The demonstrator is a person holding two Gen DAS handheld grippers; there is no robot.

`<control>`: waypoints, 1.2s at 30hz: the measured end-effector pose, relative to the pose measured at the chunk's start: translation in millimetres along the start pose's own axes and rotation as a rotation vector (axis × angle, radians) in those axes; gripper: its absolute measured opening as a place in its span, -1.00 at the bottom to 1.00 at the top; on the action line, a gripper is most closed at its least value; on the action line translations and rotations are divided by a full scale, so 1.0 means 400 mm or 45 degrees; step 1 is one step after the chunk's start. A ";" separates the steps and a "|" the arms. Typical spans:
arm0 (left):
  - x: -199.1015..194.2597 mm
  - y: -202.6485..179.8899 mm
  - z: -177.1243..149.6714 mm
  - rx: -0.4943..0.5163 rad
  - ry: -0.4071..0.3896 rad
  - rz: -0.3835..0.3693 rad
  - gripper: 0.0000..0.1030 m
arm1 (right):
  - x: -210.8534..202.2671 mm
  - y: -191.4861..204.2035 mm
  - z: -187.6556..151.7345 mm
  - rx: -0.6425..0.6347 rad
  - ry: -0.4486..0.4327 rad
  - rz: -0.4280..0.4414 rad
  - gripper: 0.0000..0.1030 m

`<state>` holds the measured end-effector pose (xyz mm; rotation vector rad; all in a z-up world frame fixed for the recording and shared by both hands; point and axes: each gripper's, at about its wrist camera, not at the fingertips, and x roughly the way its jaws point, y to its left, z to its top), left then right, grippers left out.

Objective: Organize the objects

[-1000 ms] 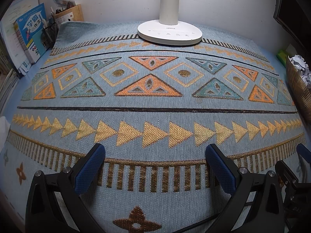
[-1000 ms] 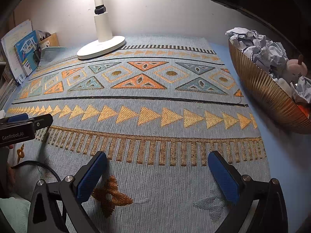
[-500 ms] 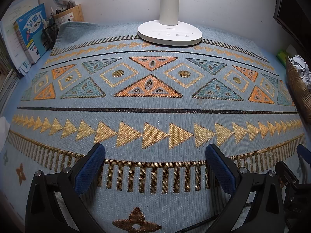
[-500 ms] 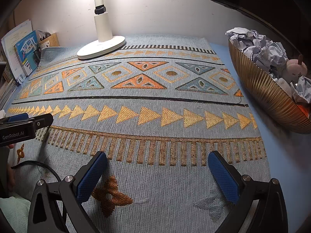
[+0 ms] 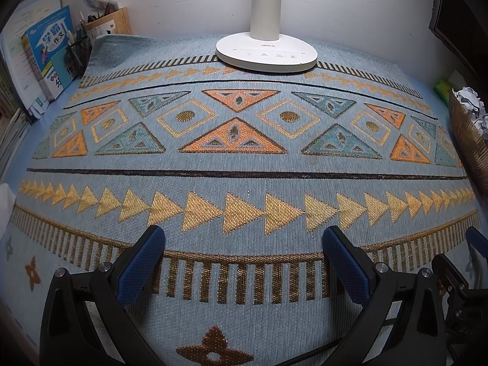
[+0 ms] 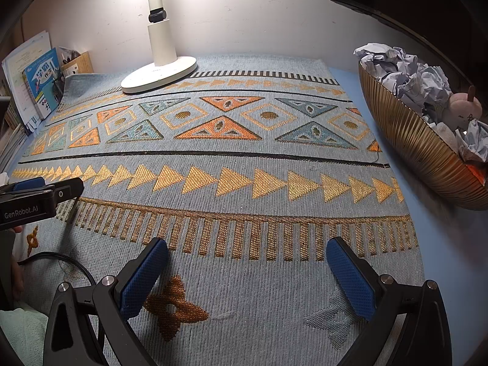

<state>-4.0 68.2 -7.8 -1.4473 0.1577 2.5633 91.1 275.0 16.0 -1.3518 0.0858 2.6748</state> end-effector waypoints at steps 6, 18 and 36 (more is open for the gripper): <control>0.006 -0.005 0.002 0.003 -0.016 -0.002 1.00 | 0.000 0.000 0.000 0.000 -0.001 0.000 1.00; 0.020 0.000 0.013 0.001 -0.006 -0.007 1.00 | -0.004 0.000 -0.002 0.000 -0.004 -0.005 1.00; 0.012 -0.013 -0.001 -0.007 -0.007 -0.004 1.00 | -0.007 0.001 -0.002 0.000 -0.003 -0.004 1.00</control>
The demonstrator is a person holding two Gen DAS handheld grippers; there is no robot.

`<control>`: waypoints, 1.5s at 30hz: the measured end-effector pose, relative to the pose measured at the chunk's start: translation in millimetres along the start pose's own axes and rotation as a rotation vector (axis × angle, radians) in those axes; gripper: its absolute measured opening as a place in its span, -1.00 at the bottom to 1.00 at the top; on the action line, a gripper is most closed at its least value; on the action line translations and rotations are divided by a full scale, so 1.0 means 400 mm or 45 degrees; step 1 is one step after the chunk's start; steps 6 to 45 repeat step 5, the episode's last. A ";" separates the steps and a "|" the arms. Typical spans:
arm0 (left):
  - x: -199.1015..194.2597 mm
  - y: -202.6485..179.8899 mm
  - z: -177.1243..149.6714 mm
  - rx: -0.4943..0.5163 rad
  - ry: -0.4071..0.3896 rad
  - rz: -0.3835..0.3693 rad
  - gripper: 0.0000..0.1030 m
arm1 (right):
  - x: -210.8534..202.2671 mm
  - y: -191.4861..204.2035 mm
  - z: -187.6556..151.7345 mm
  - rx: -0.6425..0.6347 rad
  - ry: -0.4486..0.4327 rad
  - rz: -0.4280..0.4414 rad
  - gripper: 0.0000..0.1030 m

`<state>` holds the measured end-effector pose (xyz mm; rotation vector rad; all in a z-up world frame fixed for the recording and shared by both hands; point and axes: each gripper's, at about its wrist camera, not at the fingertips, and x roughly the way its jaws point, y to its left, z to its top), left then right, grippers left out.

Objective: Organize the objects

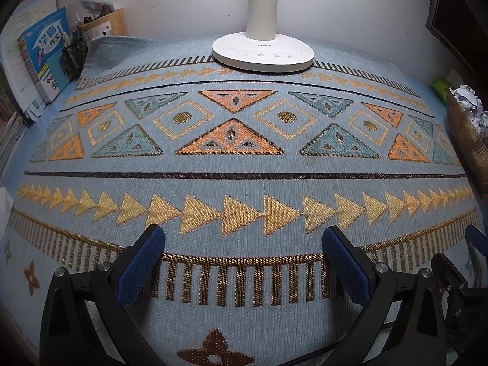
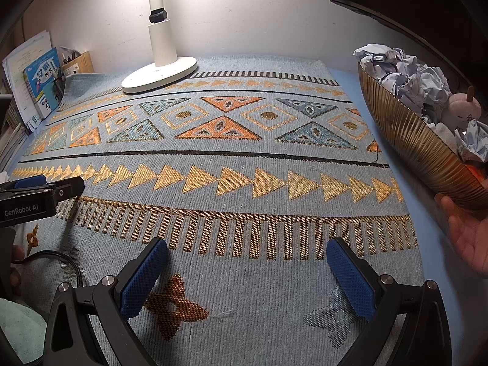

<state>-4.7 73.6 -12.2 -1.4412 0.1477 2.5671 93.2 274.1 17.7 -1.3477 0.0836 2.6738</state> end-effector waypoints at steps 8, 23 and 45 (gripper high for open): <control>0.004 -0.004 0.000 -0.004 -0.008 0.005 1.00 | 0.000 0.000 0.000 0.000 0.000 0.000 1.00; 0.004 -0.004 0.000 -0.004 -0.008 0.005 1.00 | 0.000 0.000 0.000 0.000 0.000 0.000 1.00; 0.004 -0.004 0.000 -0.004 -0.008 0.005 1.00 | 0.000 0.000 0.000 0.000 0.000 0.000 1.00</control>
